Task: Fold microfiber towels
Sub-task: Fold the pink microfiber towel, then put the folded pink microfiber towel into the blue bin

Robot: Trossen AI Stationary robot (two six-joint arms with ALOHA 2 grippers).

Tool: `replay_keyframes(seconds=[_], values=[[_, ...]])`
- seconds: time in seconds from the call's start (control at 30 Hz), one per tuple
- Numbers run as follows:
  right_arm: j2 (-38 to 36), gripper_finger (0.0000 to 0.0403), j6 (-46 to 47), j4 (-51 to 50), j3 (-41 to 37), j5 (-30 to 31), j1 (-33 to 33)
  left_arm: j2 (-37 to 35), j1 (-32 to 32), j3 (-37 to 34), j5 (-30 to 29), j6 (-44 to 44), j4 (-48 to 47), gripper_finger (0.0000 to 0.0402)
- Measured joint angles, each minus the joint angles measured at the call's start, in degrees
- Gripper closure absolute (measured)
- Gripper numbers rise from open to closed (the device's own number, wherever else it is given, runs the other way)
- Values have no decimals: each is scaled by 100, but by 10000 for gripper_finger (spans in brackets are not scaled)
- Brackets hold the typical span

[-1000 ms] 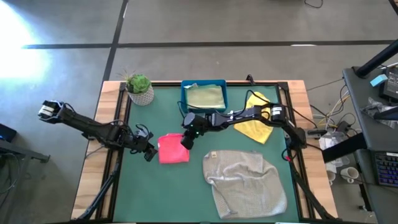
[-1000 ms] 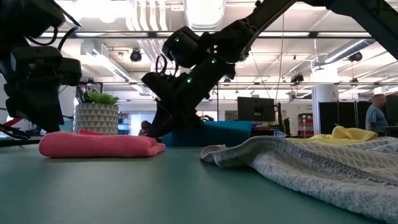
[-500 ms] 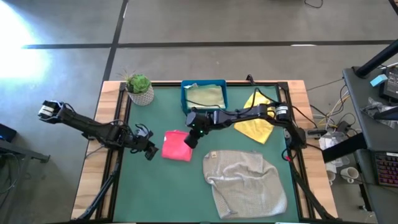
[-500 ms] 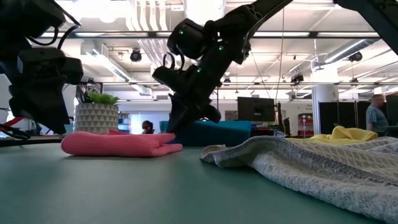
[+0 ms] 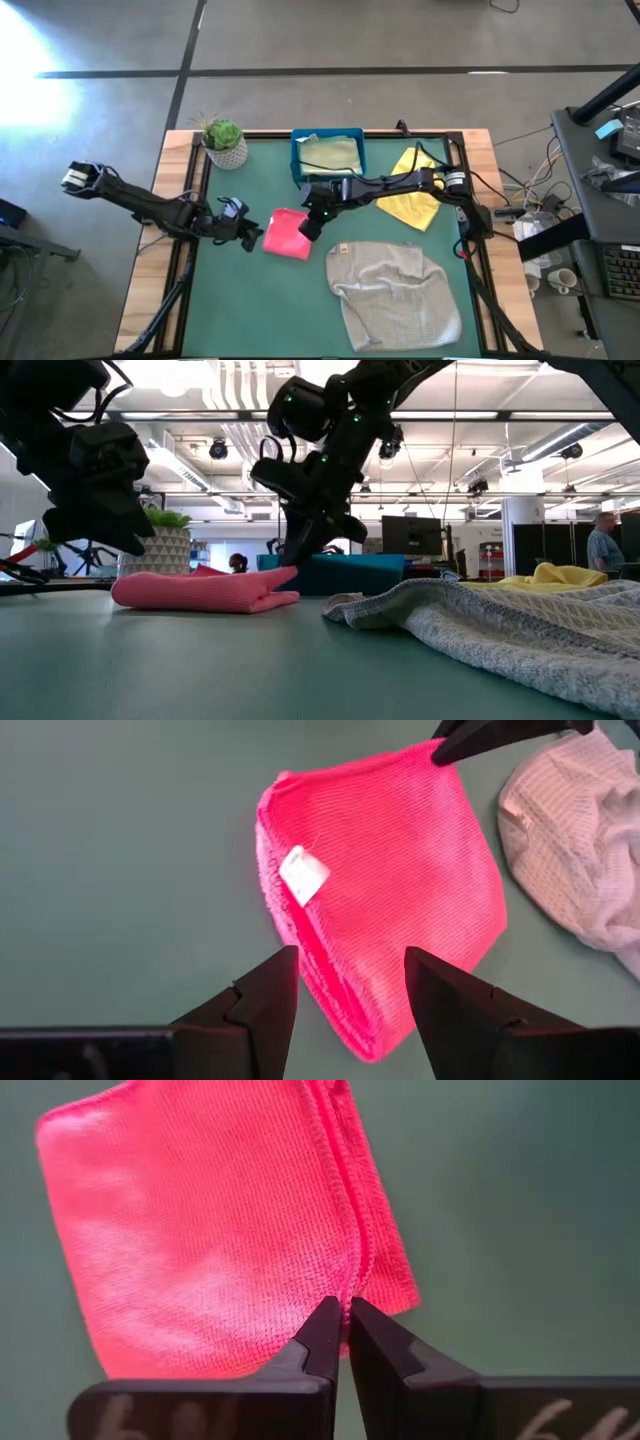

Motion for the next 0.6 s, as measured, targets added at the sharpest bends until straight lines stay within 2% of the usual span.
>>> replay_keyframes(seconds=[0.13, 0.33, 0.47, 0.6], values=[[0, 360, 2, -26, 0, -59, 0, 260, 16, 0, -2, 19, 338, 233], [-39, 293, 55, -94, -2, -69, -4, 605, 68, 4, -2, 22, 779, 233], [-382, 260, 66, -288, -4, -113, -13, 653, 96, 90, 55, 15, 779, 233], [-874, 248, -95, -738, -4, -11, -3, 595, 150, 182, 220, 66, 782, 233]])
